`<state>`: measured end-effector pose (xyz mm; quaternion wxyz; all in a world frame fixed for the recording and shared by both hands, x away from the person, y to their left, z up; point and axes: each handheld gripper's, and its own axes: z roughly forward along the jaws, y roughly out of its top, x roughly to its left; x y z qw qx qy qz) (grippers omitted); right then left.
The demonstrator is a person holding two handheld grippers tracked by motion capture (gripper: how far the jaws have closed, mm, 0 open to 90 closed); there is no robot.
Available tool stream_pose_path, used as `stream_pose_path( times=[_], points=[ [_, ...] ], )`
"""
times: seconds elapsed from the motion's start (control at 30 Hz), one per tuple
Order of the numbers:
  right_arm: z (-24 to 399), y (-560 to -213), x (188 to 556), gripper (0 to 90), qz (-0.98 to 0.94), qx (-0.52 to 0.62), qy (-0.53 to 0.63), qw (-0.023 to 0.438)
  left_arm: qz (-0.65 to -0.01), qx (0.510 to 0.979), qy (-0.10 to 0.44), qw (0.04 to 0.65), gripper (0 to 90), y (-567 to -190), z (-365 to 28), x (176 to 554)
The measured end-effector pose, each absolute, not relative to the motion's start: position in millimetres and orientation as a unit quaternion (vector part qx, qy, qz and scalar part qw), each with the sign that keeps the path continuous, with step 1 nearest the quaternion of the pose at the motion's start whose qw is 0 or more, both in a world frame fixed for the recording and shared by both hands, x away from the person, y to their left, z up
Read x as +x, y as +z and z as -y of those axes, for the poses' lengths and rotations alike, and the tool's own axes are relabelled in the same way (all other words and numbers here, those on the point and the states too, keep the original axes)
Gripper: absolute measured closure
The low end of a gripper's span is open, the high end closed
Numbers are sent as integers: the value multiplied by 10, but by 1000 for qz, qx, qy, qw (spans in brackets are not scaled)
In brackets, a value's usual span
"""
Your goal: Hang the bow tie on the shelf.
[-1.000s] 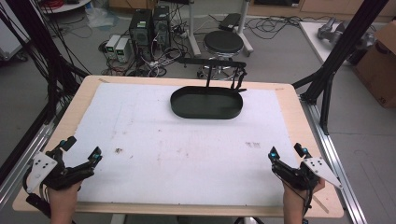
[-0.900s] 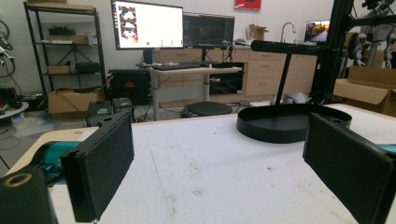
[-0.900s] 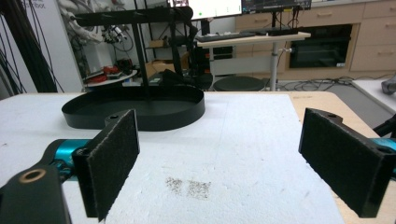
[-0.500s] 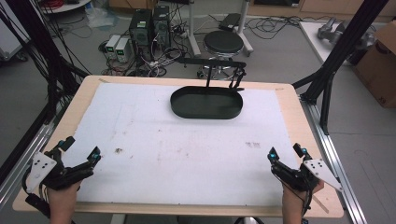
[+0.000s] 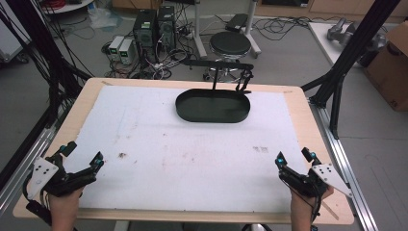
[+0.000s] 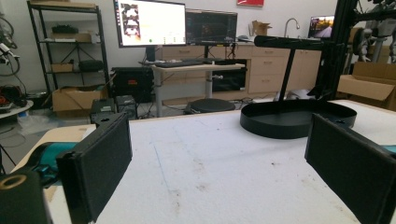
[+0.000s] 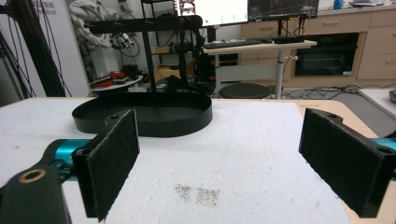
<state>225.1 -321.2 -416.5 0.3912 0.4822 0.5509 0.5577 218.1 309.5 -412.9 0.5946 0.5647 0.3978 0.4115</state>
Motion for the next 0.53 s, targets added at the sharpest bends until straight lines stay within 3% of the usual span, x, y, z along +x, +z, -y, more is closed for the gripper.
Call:
stream_pose_path(
  times=[0.53],
  points=[
    [3190,-4172,2268,114,-561,477,550,394,-403,562,408,596,78,-4149,-3116,2190]
  ],
)
